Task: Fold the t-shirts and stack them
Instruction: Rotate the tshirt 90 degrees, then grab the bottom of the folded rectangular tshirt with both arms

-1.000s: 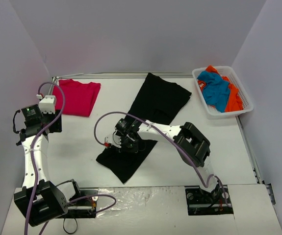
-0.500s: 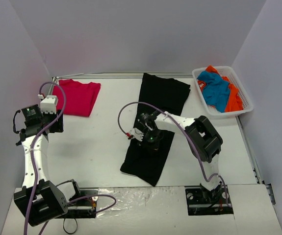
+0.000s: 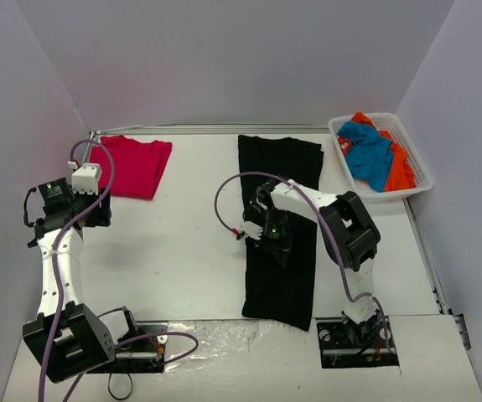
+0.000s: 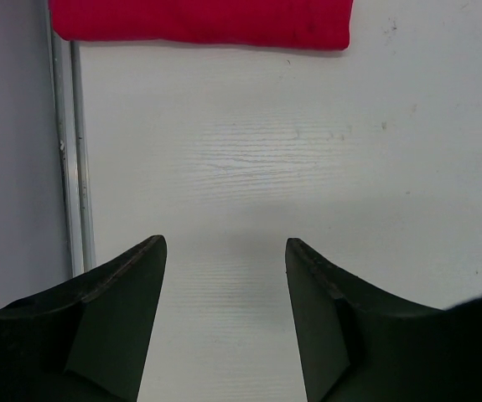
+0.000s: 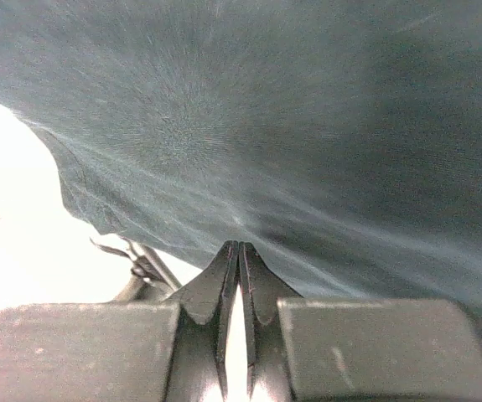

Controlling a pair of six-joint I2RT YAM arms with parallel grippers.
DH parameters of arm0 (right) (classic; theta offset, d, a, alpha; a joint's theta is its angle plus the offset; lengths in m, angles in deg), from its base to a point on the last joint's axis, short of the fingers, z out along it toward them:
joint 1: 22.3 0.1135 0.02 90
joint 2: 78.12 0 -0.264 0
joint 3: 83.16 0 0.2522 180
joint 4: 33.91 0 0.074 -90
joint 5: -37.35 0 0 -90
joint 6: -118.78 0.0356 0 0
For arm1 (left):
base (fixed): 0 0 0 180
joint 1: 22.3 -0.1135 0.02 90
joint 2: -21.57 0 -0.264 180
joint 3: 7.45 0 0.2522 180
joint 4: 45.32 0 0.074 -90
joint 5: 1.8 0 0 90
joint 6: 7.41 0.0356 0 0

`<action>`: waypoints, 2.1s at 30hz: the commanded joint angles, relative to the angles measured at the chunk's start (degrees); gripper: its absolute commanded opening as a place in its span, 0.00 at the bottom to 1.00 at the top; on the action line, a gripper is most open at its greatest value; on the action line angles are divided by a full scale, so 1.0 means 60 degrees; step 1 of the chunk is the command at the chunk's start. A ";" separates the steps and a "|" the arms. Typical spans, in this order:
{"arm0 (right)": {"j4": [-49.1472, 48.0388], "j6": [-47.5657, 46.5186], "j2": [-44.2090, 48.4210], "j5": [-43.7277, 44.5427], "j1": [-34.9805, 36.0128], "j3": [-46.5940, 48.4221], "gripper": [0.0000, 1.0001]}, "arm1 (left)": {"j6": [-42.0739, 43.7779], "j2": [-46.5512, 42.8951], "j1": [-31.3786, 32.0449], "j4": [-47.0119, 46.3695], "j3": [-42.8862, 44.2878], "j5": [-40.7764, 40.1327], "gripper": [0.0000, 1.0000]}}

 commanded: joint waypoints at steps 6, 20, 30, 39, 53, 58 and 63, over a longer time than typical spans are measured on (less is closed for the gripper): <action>0.0759 -0.0336 0.0247 -0.0030 -0.0588 0.2682 0.00 | 0.0184 -0.0011 -0.0036 0.0107 0.0050 0.0306 0.57; -0.0649 0.1510 -0.3134 0.2384 -0.2624 0.7920 0.00 | 0.0433 0.0076 0.0066 0.0049 -0.0023 0.0629 0.58; -0.0839 0.1613 -0.5128 0.2958 -0.3094 0.9028 0.00 | 0.0521 0.0310 0.0110 0.0151 0.0006 0.0658 0.58; -0.1117 0.1101 -0.6152 0.2445 -0.2962 0.9348 0.00 | 0.0550 0.0633 0.0315 0.0225 0.0123 0.0658 0.59; -0.5462 0.0998 -0.6681 0.2109 -0.2406 1.1091 0.00 | 0.0726 0.1380 0.0403 0.0473 0.0284 0.0073 0.59; -0.7239 0.1056 -0.7514 0.2560 -0.2259 1.1778 0.00 | 0.0814 0.1585 0.0403 0.0737 0.0314 -0.0220 0.59; -0.8498 0.0749 -0.7956 0.3688 -0.2010 1.2294 0.00 | 0.0887 0.1425 0.0403 0.0767 0.0240 -0.0309 0.59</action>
